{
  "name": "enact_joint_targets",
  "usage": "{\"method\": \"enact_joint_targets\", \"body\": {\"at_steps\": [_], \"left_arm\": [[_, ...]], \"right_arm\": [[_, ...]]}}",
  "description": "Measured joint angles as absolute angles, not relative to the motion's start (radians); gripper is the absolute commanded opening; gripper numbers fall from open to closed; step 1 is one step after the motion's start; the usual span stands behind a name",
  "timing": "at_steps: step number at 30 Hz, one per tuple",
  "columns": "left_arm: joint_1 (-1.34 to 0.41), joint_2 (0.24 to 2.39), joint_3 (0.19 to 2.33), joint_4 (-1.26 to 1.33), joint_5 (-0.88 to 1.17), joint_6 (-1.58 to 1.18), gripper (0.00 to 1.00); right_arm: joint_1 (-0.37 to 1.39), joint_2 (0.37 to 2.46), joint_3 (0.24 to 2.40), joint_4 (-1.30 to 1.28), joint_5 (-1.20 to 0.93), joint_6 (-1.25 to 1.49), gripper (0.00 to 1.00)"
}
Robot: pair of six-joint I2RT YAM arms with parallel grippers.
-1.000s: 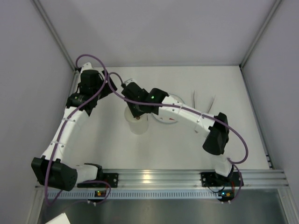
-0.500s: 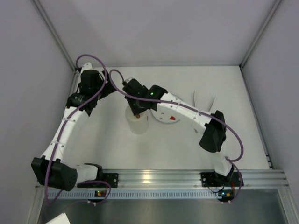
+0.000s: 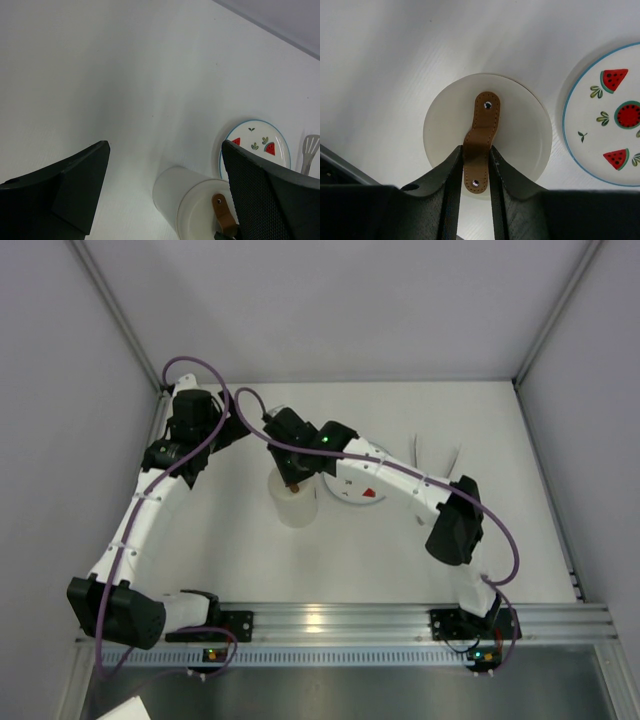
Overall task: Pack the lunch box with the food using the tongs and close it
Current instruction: Close the box lid on the packing box.
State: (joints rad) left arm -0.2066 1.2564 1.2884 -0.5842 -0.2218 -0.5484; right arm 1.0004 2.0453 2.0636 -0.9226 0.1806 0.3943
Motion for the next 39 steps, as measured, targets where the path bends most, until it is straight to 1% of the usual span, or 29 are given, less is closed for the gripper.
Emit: {"method": "enact_joint_targets", "body": {"at_steps": [8, 14, 20, 21, 29, 30, 39], "left_arm": [[-0.207, 1.256, 1.288, -0.584, -0.222, -0.548, 0.99], [-0.207, 1.256, 1.288, -0.584, -0.222, -0.548, 0.99], [-0.207, 1.256, 1.288, -0.585, -0.222, -0.548, 0.99], [-0.207, 1.256, 1.288, -0.584, -0.222, -0.548, 0.99], [-0.207, 1.256, 1.288, -0.584, -0.222, -0.548, 0.99], [-0.207, 1.256, 1.288, -0.584, -0.222, -0.548, 0.99], [-0.207, 1.256, 1.288, -0.584, -0.222, -0.548, 0.99]], "right_arm": [[0.985, 2.033, 2.031, -0.884, 0.154, 0.409, 0.25], [0.978, 2.0, 1.967, -0.828, 0.142, 0.423, 0.25], [0.971, 1.976, 1.921, -0.784, 0.124, 0.439, 0.29], [0.97, 1.971, 1.91, -0.771, 0.119, 0.441, 0.31], [0.946, 1.932, 1.838, -0.698, 0.057, 0.469, 0.34], [0.944, 1.927, 1.827, -0.69, 0.052, 0.473, 0.37], [0.925, 1.89, 1.76, -0.634, 0.022, 0.498, 0.38]]}}
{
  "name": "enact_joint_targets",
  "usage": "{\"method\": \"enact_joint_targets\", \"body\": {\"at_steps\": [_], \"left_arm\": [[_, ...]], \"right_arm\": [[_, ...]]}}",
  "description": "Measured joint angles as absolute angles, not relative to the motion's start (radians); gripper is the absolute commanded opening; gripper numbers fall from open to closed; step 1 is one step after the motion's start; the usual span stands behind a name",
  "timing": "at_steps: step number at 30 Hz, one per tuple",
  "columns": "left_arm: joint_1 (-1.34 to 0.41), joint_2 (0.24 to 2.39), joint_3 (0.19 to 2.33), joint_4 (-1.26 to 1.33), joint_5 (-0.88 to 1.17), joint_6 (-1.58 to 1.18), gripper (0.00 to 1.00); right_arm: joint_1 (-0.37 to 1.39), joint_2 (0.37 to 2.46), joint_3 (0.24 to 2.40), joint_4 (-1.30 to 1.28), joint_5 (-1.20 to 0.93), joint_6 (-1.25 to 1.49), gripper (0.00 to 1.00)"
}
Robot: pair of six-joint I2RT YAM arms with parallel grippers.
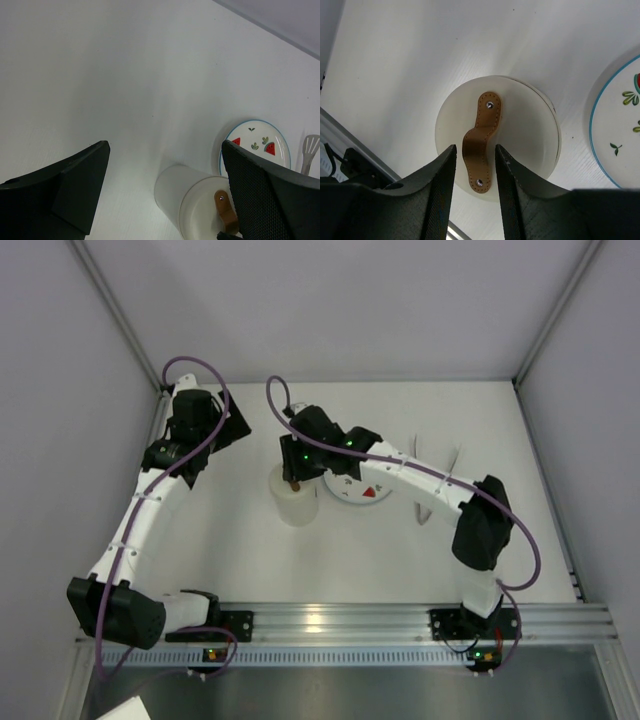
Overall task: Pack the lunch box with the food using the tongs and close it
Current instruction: Close the box lid on the packing box.
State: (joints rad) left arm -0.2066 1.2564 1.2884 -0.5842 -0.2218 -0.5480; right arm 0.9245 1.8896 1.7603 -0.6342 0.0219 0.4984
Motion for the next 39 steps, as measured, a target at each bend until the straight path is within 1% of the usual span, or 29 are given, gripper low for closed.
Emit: {"method": "enact_joint_targets", "body": {"at_steps": [17, 39], "left_arm": [[-0.207, 1.256, 1.288, -0.585, -0.222, -0.548, 0.99], [-0.207, 1.256, 1.288, -0.585, -0.222, -0.548, 0.99]], "right_arm": [[0.905, 1.836, 1.649, -0.516, -0.012, 0.537, 0.38], [0.882, 1.787, 1.597, -0.514, 0.012, 0.546, 0.37]]}}
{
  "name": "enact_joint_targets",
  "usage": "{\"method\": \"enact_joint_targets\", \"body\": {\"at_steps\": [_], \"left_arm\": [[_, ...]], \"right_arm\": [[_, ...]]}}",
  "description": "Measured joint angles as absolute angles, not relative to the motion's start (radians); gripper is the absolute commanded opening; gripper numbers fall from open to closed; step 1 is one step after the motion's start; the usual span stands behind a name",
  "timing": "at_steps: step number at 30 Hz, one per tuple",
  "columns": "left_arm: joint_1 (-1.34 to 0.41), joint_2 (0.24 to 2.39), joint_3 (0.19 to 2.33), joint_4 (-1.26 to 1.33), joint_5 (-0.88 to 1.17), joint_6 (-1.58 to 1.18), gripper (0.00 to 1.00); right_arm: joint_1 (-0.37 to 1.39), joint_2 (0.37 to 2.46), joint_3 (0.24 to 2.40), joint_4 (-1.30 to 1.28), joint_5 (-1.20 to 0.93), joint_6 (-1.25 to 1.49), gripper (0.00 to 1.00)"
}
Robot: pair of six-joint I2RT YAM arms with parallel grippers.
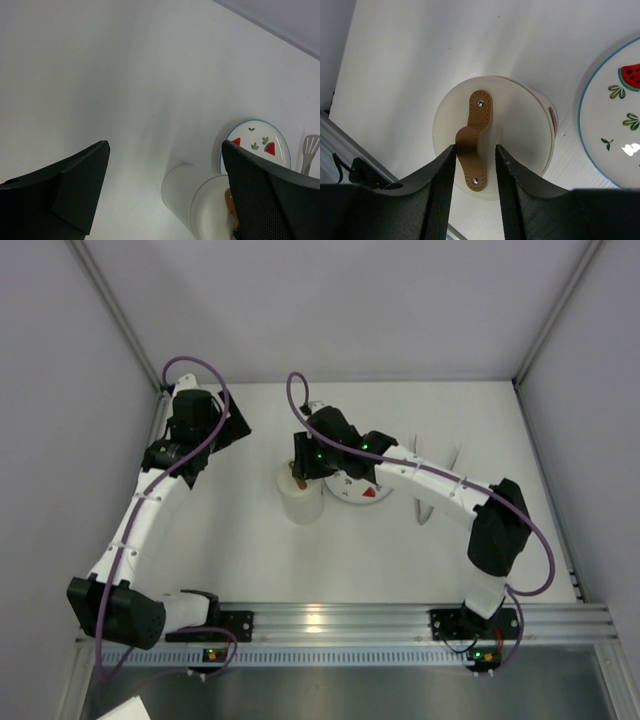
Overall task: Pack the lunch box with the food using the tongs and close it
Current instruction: Close the box lid on the packing box.
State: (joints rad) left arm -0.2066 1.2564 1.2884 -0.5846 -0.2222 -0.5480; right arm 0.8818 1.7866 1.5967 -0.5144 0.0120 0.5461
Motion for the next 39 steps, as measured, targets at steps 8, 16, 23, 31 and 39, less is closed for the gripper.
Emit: {"method": "enact_joint_targets", "body": {"at_steps": [8, 16, 23, 31, 39], "left_arm": [[-0.207, 1.256, 1.288, -0.584, -0.222, -0.548, 0.99], [-0.207, 1.256, 1.288, -0.584, -0.222, -0.548, 0.99], [-0.207, 1.256, 1.288, -0.584, -0.222, -0.548, 0.99], [-0.207, 1.256, 1.288, -0.584, -0.222, -0.548, 0.99], [-0.207, 1.256, 1.288, -0.584, -0.222, -0.548, 0.99]], "right_arm": [[0.878, 1.782, 1.597, -0.523, 0.017, 0.542, 0.38], [0.875, 1.776, 1.594, -0.524, 0.005, 0.533, 0.38], [0.874, 1.726, 1.576, -0.54, 0.002, 0.523, 0.38], [0.874, 1.701, 1.576, -0.545, 0.005, 0.519, 0.38], [0.859, 1.702, 1.57, -0.548, 0.017, 0.525, 0.37]]}}
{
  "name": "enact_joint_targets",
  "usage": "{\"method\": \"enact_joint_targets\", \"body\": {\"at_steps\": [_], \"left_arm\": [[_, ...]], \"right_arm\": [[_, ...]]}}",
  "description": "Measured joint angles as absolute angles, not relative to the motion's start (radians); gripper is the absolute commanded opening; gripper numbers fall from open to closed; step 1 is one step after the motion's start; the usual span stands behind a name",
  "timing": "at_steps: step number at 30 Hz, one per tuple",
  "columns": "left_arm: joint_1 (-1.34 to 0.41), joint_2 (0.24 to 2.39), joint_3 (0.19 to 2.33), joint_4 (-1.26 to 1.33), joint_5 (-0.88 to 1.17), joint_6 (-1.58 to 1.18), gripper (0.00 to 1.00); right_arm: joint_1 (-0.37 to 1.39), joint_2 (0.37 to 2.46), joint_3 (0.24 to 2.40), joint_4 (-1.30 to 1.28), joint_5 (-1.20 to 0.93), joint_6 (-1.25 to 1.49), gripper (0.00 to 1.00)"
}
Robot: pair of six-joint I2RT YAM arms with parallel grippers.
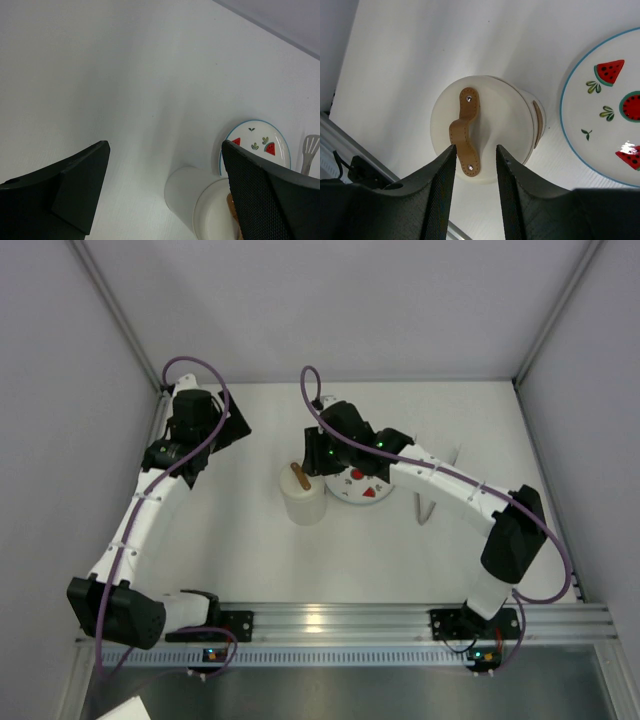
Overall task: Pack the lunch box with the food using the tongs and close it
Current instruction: Close the box lid on the packing box, then reset both arms
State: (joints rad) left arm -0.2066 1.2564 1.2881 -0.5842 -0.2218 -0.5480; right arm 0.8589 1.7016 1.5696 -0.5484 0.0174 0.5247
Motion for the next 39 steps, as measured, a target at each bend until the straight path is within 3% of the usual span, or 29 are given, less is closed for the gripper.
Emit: {"method": "enact_joint_targets", "body": {"at_steps": [22, 28, 31, 32, 33, 36, 39], "left_arm": [[-0.207, 1.256, 1.288, -0.584, -0.222, -0.548, 0.99], [-0.207, 1.256, 1.288, -0.584, -0.222, -0.548, 0.99], [-0.207, 1.256, 1.288, -0.584, -0.221, -0.548, 0.99], [-0.207, 1.256, 1.288, -0.584, -0.219, -0.548, 0.99], [-0.207, 1.256, 1.288, -0.584, -0.215, -0.548, 0.99], [-0.207, 1.257, 1.288, -0.584, -0.196, -0.548, 0.99], [-0.207, 1.257, 1.288, -0.583, -0.175, -0.547, 0.99]], "right_arm": [[0.841, 1.743, 1.552, -0.517, 0.012, 0.543, 0.36], [0.841, 1.686, 1.549, -0.54, 0.074, 0.542, 0.4], [0.833, 1.6, 1.53, -0.542, 0.107, 0.543, 0.47], [0.825, 1.562, 1.523, -0.542, 0.115, 0.543, 0.58], [0.815, 1.52, 1.515, -0.539, 0.129, 0.541, 0.6], [0.765, 1.372, 1.481, -0.538, 0.192, 0.539, 0.82], [0.722, 1.192, 1.416, -0.532, 0.295, 0.524, 0.95]]}}
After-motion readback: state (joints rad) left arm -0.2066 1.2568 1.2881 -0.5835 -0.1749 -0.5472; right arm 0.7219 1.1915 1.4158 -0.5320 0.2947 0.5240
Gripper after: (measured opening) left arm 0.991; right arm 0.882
